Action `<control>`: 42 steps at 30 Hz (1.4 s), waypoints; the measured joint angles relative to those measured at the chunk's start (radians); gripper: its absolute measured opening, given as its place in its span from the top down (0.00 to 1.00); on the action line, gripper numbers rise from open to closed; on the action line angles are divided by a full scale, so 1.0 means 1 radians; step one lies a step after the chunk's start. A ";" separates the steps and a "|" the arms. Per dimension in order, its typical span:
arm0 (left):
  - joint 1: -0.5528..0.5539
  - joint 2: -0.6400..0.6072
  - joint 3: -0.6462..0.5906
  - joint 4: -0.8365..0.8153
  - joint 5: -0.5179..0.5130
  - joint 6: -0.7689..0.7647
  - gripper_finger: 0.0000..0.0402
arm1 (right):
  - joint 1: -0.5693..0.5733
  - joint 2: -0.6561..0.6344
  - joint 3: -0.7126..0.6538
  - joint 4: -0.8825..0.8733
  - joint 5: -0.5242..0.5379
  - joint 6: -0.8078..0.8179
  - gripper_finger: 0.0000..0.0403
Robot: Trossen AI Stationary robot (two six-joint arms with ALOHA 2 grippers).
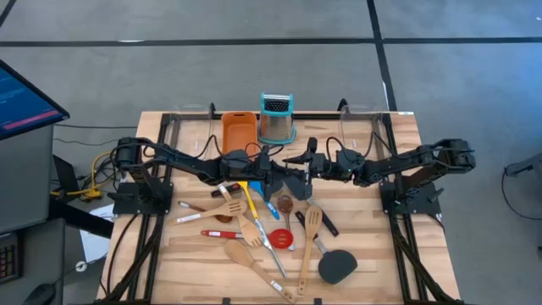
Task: Pick & Place Kitchen Items
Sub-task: Put the silver knife into the orange bin
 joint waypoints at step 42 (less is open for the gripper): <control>0.111 -0.545 -0.180 -0.471 -0.501 -0.014 0.98 | 0.021 -0.308 0.000 -0.550 0.033 0.045 0.99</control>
